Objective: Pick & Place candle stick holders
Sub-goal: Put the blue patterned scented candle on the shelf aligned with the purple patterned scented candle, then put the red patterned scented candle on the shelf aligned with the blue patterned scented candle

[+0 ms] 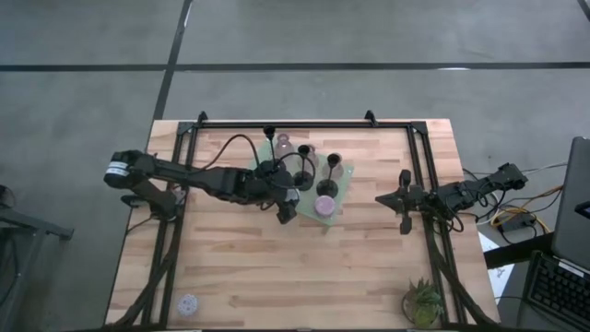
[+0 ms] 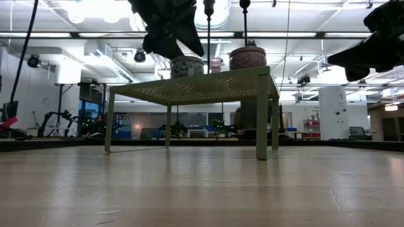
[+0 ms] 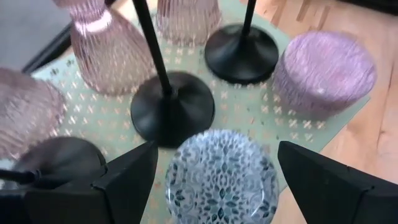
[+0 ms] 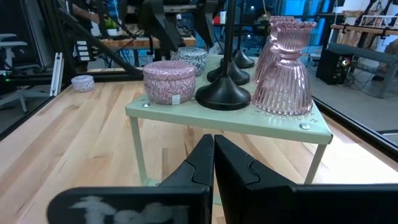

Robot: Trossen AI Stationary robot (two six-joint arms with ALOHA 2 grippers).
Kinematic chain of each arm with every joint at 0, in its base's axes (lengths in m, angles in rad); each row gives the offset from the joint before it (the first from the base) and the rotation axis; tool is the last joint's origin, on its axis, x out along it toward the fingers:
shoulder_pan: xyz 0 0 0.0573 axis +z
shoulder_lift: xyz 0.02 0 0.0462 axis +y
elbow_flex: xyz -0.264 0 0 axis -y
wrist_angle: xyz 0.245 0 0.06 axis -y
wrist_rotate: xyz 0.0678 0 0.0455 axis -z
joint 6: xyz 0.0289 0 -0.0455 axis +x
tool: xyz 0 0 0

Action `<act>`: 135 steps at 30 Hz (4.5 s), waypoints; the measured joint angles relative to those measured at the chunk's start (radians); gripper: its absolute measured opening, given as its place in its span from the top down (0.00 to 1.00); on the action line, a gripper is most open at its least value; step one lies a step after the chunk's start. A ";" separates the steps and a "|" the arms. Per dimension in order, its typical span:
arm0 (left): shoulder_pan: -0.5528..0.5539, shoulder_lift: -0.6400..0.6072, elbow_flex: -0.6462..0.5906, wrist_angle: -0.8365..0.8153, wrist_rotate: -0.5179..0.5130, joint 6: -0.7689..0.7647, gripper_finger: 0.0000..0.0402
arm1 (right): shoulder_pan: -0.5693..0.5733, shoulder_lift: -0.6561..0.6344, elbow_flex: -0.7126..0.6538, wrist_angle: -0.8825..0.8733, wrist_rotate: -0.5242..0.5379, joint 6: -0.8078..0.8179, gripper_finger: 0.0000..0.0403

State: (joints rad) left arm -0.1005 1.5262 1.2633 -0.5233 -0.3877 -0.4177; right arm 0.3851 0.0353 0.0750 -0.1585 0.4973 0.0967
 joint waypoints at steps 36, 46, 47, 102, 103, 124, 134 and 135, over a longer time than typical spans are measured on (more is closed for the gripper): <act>-0.132 -0.086 -0.042 -0.195 -0.116 -0.036 0.26 | 0.000 0.000 0.000 0.000 0.000 0.000 0.98; -0.121 -0.086 -0.085 -0.193 -0.177 -0.017 0.36 | 0.000 0.000 0.000 0.000 0.000 0.000 0.98; -0.119 -0.085 -0.092 -0.190 -0.187 -0.017 0.37 | 0.000 0.000 0.000 0.000 0.000 0.000 0.98; -0.254 -0.169 -0.331 -0.375 0.584 -0.498 0.02 | 0.000 0.000 0.000 0.000 0.000 0.000 0.98; -0.267 -0.169 -0.337 -0.377 0.596 -0.507 0.02 | 0.000 0.000 0.000 0.000 0.000 0.000 0.98; -0.721 -0.181 -0.341 -0.355 0.537 -1.144 0.02 | 0.000 0.000 0.000 0.000 0.000 0.000 0.98; -0.862 -0.181 -0.347 -0.312 0.528 -1.493 0.02 | 0.000 0.000 0.000 0.000 0.000 0.000 0.98; -0.868 -0.181 -0.349 -0.307 0.528 -1.522 0.02 | 0.000 0.000 0.000 0.000 0.000 0.000 0.98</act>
State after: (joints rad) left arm -0.9682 1.3456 0.9142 -0.8299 0.1404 -1.9396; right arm 0.3852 0.0357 0.0750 -0.1586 0.4972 0.0967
